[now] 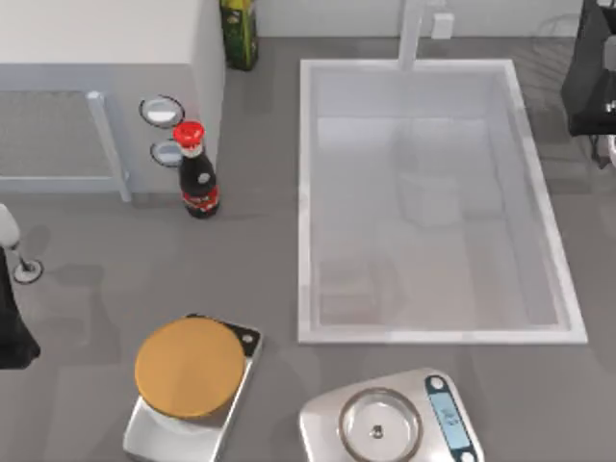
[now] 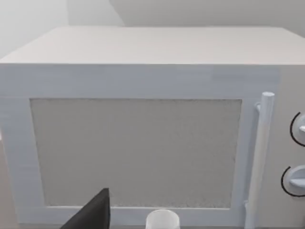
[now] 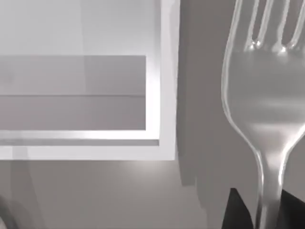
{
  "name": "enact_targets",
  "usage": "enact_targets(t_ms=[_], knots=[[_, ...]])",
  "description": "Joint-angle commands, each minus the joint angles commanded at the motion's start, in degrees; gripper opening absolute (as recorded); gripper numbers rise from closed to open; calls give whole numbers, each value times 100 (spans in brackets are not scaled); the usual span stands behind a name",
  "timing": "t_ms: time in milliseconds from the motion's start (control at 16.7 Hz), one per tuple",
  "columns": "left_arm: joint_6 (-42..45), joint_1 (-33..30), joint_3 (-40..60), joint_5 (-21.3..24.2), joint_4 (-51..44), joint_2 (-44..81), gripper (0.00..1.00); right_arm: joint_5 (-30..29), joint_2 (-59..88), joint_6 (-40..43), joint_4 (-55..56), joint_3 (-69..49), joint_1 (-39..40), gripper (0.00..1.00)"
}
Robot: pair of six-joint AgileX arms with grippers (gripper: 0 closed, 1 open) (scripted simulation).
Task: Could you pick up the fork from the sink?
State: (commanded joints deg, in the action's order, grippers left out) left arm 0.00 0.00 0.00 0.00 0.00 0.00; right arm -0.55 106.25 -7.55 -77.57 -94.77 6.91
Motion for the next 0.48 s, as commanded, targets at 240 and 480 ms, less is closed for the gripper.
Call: enact_targets(t_ms=[240,480], knots=[[0,0,0,0,0,0,100,33,-1639,667,-24,1687,-655,0],[0,0,0,0,0,0,100,53,-2440,1061,-45,2488,-1042,0]])
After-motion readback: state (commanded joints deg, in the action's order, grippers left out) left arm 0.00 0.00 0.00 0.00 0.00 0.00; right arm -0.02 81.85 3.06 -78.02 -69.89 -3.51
